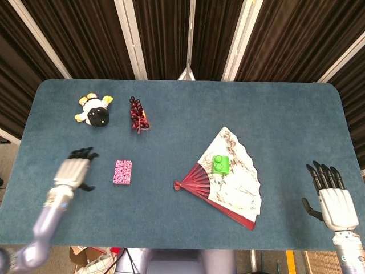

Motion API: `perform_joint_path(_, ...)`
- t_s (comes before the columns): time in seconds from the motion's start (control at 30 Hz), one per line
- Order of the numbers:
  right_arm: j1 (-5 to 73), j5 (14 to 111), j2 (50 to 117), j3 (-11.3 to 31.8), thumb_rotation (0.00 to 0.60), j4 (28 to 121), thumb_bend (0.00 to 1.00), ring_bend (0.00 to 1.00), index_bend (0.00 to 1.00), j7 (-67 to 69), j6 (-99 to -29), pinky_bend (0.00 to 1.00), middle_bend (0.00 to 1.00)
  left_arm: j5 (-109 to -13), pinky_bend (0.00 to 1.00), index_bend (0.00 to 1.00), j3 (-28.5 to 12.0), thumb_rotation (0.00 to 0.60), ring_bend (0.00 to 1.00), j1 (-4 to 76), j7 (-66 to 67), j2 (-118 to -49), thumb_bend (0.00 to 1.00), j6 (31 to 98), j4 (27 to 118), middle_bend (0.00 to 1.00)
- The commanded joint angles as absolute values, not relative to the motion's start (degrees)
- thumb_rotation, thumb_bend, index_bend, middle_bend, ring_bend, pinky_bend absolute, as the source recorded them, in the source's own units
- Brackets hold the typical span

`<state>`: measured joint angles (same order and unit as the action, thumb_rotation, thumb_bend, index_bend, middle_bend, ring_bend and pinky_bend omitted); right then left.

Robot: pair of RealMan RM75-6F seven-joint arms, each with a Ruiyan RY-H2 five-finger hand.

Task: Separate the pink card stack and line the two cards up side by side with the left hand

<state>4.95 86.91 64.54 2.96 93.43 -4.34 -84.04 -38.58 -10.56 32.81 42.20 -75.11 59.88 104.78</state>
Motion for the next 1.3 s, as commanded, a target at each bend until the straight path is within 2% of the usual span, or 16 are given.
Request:
perform_joint_path(0.03, 5.0, 86.9, 64.5, 3.0, 0.6, 93.5, 0.37, 0.0, 0.0, -4.1, -84.0, 0.05, 0.0, -33.0, 0.0, 0.2, -11.0, 0.6, 0.0, 37.4, 47.1, -80.2, 0.16, 60.8, 102.2, 0.0)
perform_joint_path(0.33, 5.0, 86.8, 64.3, 3.0, 0.6, 93.5, 0.37, 0.0, 0.0, -3.5, -83.9, 0.05, 0.0, -27.4, 0.0, 0.22, -11.2, 0.6, 0.0, 43.0, 51.7, -86.0, 0.18, 63.5, 99.2, 0.0)
perform_joint_path(0.87, 5.1, 86.7, 64.1, 3.2, 0.6, 93.8, 0.37, 0.0, 0.0, -3.0, -83.9, 0.05, 0.0, -22.2, 0.0, 0.24, -10.5, 0.6, 0.0, 47.2, 53.1, -89.9, 0.2, 63.9, 94.6, 0.0)
perform_joint_path(0.93, 5.1, 86.5, 64.1, 3.2, 0.6, 93.8, 0.37, 0.0, 0.0, -3.0, -83.7, 0.05, 0.0, -21.9, 0.0, 0.26, -10.4, 0.6, 0.0, 47.5, 52.8, -90.4, 0.23, 63.8, 94.1, 0.0)
perform_joint_path(1.17, 5.0, 86.7, 64.3, 3.1, 0.6, 93.6, 0.37, 0.0, 0.0, -2.9, -83.9, 0.05, 0.0, -23.1, 0.01, 0.5, -10.1, 0.6, 0.0, 47.8, 51.3, -91.2, 0.37, 64.7, 93.7, 0.0)
perform_joint_path(1.3, 5.0, 86.7, 64.3, 3.1, 0.6, 93.5, 0.37, 0.0, 0.0, -2.8, -83.9, 0.05, 0.0, -24.3, 0.01, 0.55, -9.8, 0.6, 0.0, 47.5, 50.3, -90.9, 0.39, 65.1, 94.0, 0.0)
